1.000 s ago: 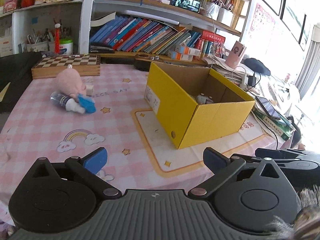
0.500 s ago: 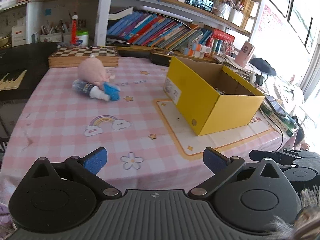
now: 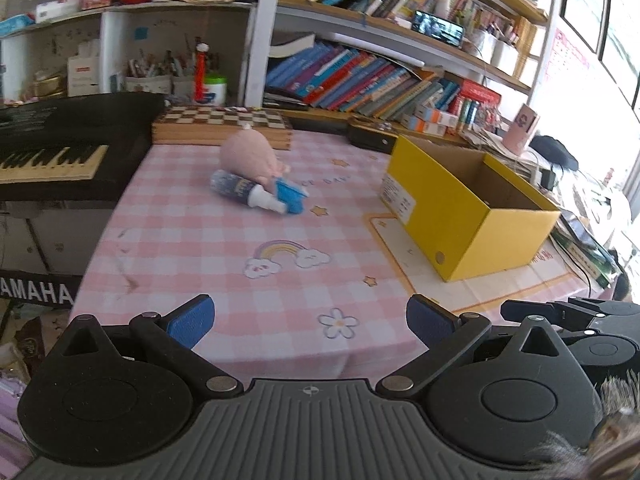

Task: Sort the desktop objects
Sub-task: 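Lift both open tools out of the yellow box and back toward the doll, then lower the left tool to the lotion bottle while the right tool lowers to the blue bag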

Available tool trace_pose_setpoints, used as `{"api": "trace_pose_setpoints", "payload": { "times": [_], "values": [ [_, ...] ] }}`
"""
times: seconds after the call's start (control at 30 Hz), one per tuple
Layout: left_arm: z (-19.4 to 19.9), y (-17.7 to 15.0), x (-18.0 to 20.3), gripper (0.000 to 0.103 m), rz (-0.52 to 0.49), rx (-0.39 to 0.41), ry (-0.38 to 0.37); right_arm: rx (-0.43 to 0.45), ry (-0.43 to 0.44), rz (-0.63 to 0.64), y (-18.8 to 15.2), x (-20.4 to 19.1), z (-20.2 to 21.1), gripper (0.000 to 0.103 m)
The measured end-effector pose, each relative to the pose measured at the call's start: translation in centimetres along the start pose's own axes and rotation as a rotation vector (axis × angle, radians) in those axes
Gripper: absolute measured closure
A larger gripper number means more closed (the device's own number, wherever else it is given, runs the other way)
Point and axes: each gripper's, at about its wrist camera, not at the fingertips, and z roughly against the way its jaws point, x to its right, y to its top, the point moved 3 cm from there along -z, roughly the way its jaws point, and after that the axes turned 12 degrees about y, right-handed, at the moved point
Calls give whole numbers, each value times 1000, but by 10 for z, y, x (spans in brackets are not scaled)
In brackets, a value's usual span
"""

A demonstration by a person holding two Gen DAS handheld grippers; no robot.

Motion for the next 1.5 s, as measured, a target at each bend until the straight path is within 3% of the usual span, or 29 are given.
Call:
{"api": "trace_pose_setpoints", "payload": {
  "times": [0.23,0.53,1.5],
  "values": [
    [-2,4,-11,0,19,13,16,42,17,47,12,-14,-4,28],
    [-20,13,-18,0,52,8,39,27,42,84,26,-15,-27,28],
    [-127,83,-35,0,149,-42,197,-53,179,137,106,17,-158,29]
  ]
}}
